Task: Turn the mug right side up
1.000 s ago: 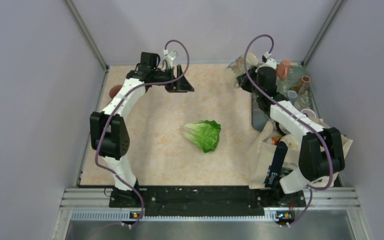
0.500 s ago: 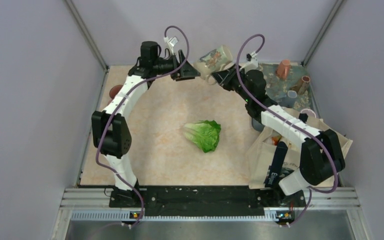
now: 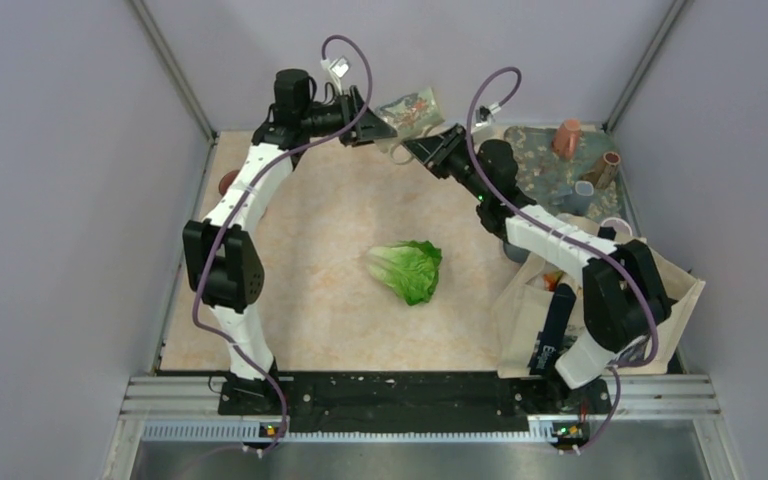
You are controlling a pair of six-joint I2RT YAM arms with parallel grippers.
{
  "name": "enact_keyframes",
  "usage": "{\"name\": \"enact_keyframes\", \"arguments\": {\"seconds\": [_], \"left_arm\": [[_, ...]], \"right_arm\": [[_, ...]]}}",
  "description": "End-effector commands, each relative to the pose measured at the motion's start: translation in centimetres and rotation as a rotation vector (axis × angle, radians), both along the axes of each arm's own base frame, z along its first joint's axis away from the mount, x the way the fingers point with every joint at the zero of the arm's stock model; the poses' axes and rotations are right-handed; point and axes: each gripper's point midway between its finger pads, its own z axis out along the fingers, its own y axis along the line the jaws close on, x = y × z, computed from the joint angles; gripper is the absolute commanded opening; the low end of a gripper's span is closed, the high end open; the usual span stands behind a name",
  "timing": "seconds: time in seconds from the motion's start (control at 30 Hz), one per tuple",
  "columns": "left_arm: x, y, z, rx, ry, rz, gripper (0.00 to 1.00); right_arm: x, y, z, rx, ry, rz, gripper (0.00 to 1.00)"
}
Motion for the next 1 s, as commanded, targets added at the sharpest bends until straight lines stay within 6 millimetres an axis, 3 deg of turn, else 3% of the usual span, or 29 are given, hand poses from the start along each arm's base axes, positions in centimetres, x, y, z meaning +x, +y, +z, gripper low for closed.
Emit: {"name": "enact_keyframes", "arguments": {"seconds": [0.0, 0.1, 0.2, 0.23, 0.37, 0.47, 0.63, 0.83, 0.97], "left_arm": [[-1.0, -0.5, 4.4, -0.047, -0.143, -0.048, 0.38], [-1.0, -0.4, 4.3, -0.031, -0.148, -0.041, 0.01], [0.0, 0.7, 2.7, 0.043, -0.163, 0.022, 0.0], [0.4, 1.3, 2.1, 0.078, -0.168, 0.053, 0.0], [2.9, 4.5, -1.3, 0.315, -0.242, 0.214, 0.0], [4.0, 7.4, -4.0, 0.502, -0.286, 0.301, 0.0], [4.8, 11.8, -7.7, 0.799, -0.334, 0.332, 0.0], [5.7, 19.1, -13.0, 1.284, -0.333, 0.267, 0.0], [5.9, 21.8, -14.8, 1.422, -0.287, 0.153, 0.0]], "right_arm": [[-2.6, 3.7, 8.8, 0.179, -0.215, 0.158, 0.0], [-2.4, 4.6, 7.5, 0.175, -0.174, 0.181, 0.0], [-1.8, 5.2, 5.3, 0.139, -0.101, 0.184, 0.0], [-1.5, 5.3, 4.3, 0.108, -0.071, 0.177, 0.06], [-0.3, 5.9, -0.9, -0.069, 0.045, 0.177, 0.52], [-0.3, 6.1, -4.0, -0.159, 0.107, 0.199, 0.67], [-0.9, 5.4, -6.8, -0.269, 0.15, 0.207, 0.75], [-1.0, 3.2, -7.1, -0.463, 0.108, 0.169, 0.79], [-1.2, 1.8, -6.9, -0.56, 0.09, 0.14, 0.8]]}}
